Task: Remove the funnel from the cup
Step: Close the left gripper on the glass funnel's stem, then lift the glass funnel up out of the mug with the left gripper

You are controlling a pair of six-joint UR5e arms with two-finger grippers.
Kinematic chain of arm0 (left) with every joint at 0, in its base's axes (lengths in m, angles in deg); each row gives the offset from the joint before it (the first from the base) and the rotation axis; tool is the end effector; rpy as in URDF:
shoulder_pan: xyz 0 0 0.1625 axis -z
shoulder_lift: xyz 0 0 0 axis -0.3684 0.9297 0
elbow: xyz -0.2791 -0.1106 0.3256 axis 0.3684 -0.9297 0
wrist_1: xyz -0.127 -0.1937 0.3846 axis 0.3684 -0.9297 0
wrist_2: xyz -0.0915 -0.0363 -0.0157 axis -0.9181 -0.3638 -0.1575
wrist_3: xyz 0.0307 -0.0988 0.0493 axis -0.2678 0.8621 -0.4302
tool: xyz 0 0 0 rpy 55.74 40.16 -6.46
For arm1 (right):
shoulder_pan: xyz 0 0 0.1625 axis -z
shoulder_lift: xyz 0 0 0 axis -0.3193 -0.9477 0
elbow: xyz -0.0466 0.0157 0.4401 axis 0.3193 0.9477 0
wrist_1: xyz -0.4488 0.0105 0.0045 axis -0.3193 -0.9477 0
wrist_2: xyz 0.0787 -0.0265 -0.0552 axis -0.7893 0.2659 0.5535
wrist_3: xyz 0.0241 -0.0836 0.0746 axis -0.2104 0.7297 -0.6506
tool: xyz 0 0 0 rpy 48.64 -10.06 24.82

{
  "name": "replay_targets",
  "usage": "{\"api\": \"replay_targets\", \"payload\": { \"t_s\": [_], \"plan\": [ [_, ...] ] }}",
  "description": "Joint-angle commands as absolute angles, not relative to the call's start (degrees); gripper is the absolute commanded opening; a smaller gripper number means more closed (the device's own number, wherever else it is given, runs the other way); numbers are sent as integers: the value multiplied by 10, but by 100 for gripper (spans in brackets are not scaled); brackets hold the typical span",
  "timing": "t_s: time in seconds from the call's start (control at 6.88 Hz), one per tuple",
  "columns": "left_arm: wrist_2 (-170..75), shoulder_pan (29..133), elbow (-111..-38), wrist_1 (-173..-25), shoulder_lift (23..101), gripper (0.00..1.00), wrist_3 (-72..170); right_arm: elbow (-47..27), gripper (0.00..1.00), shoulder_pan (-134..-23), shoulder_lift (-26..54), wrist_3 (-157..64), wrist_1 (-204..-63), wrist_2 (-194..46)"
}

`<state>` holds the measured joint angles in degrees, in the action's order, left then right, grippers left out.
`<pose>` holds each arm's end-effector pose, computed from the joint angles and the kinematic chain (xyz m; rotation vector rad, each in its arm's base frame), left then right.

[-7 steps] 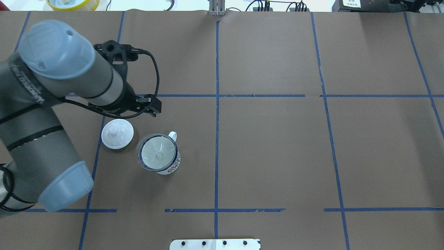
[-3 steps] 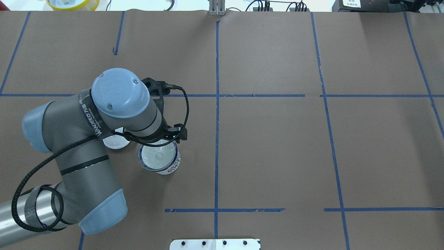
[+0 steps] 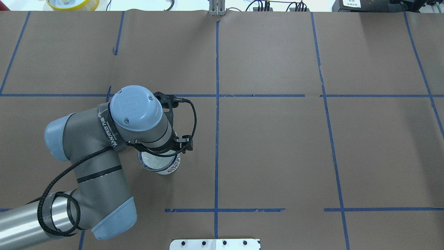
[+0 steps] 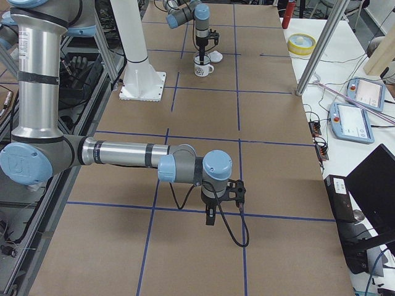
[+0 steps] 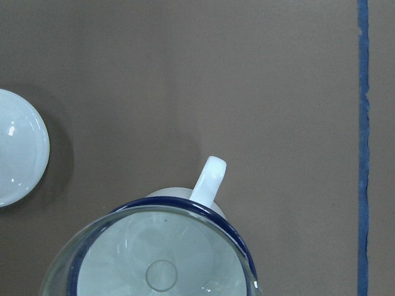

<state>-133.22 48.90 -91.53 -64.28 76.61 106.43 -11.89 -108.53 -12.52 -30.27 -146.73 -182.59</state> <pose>0.5405 -0.3902 0.2036 0.0219 0.8037 -0.0396 0.0571 -0.4795 0.6999 -0.0190 -0.7195 0.0104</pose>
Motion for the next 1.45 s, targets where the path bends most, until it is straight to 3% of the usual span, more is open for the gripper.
{"api": "replay_targets", "payload": {
  "t_s": [0.0,0.15,0.29,0.58,1.02,1.31],
  "plan": [
    [-1332,488,-908,-658,767,38,1076,-119,100,-1085,-125,-303,-1467,-1826],
    [-1331,489,-911,-657,768,10,1077,-119,100,-1085,-125,-303,-1467,-1826],
    [-1332,489,-916,-654,769,0,1077,-119,100,-1085,-125,-303,-1467,-1826],
    [-1333,493,-939,-643,766,0,1078,-119,100,-1085,-125,-303,-1467,-1826],
    [-1338,557,-1066,-487,790,0,1074,-119,100,-1085,-125,-303,-1467,-1826],
    [-1338,614,-1081,-471,814,0,1079,-119,100,-1085,-125,-303,-1467,-1826]
  ]
}}
